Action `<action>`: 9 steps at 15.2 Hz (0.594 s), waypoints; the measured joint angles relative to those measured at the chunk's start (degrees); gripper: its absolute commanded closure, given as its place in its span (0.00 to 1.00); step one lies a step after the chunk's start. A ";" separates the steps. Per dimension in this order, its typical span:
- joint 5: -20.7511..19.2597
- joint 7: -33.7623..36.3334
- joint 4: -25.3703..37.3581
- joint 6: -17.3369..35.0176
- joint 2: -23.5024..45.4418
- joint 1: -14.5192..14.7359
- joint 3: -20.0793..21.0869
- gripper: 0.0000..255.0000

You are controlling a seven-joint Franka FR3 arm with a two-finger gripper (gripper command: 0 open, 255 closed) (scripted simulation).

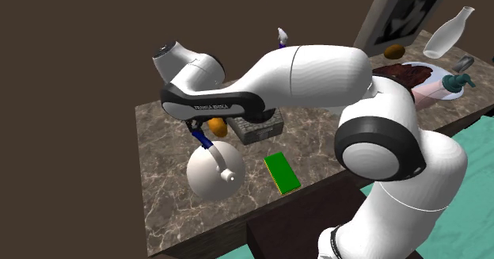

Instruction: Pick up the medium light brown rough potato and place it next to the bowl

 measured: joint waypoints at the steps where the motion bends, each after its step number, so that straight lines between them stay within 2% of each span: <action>1: 0.00 -0.04 -0.19 0.26 -0.02 -0.04 0.04 0.00; 3: 0.11 -0.05 -0.85 0.85 -0.24 -0.20 0.07 0.00; 4: -0.12 -0.04 -0.50 0.14 0.40 -0.23 -0.17 1.00; 6: -0.46 -0.10 0.03 -1.59 0.94 -0.43 -0.60 1.00; 9: -0.43 -0.02 -0.37 -1.01 0.76 -0.53 -0.65 1.00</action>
